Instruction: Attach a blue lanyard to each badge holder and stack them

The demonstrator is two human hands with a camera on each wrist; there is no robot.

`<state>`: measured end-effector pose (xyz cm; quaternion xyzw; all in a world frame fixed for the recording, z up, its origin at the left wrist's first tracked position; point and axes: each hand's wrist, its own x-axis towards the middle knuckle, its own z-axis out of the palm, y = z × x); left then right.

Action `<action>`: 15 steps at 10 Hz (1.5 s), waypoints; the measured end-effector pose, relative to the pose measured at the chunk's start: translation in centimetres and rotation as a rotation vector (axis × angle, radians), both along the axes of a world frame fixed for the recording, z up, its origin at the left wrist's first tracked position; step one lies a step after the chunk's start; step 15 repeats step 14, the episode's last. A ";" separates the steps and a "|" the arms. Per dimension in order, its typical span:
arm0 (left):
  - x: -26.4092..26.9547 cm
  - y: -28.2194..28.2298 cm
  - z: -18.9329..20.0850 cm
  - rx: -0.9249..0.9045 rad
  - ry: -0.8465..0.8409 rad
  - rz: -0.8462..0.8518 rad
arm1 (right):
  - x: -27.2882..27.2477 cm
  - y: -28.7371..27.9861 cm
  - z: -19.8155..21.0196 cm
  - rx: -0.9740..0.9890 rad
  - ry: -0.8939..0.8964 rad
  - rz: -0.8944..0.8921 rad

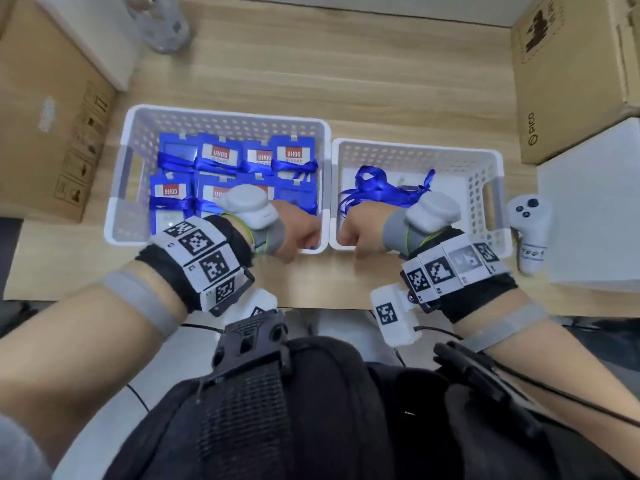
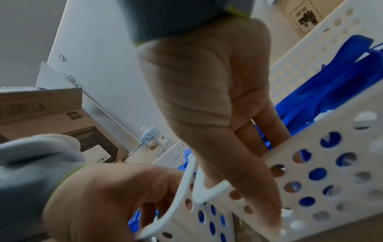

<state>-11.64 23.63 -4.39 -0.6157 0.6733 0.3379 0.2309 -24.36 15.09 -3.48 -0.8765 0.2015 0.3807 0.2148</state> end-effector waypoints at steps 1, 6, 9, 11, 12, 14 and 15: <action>0.1 -1.2 0.5 -0.009 -0.044 -0.047 | 0.4 -1.1 0.2 -0.028 0.016 0.047; 4.6 -21.2 2.6 0.060 -0.058 0.100 | 5.2 -19.7 -0.5 -0.213 -0.042 -0.045; 7.9 -28.4 2.0 0.032 -0.086 0.109 | 8.6 -27.5 -0.7 -0.208 -0.051 -0.052; 8.7 -29.9 1.4 0.015 -0.060 0.110 | 9.7 -29.8 0.2 -0.224 -0.062 -0.038; 8.7 -29.8 1.2 0.003 -0.044 0.121 | 10.2 -29.8 0.3 -0.209 -0.036 -0.048; 9.1 -29.4 2.6 0.036 0.095 0.248 | 9.8 -28.2 1.5 -0.252 -0.150 -0.240; 9.1 -29.4 2.6 0.036 0.095 0.248 | 9.8 -28.2 1.5 -0.252 -0.150 -0.240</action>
